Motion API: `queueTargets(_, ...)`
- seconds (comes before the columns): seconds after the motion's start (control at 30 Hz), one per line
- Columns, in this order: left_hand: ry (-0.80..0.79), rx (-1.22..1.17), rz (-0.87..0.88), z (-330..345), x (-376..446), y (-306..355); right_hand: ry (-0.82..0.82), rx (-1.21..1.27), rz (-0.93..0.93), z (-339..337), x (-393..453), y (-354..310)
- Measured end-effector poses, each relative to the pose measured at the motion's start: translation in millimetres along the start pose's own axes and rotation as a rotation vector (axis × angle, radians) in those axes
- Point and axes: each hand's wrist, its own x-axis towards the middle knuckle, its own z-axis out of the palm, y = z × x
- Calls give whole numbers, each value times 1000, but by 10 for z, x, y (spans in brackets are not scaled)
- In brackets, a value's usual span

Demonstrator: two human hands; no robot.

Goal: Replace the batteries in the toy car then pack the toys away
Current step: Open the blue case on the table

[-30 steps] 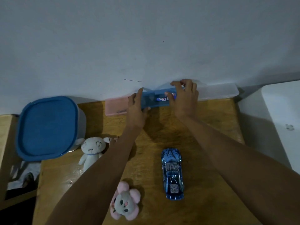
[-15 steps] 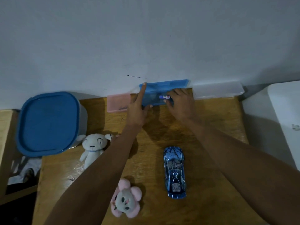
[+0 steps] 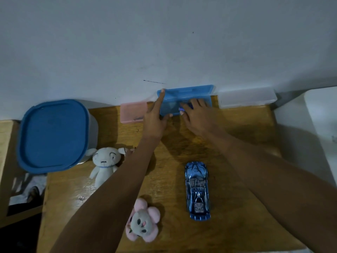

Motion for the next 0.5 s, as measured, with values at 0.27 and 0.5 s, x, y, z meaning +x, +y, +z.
queueTargets(0.27,50,43,28,9,-19,8,-49,-48,-46,59,13,-3)
queueTargets(0.5,70,63,21,16,-28,31,-99,4,-2,74,91,-16)
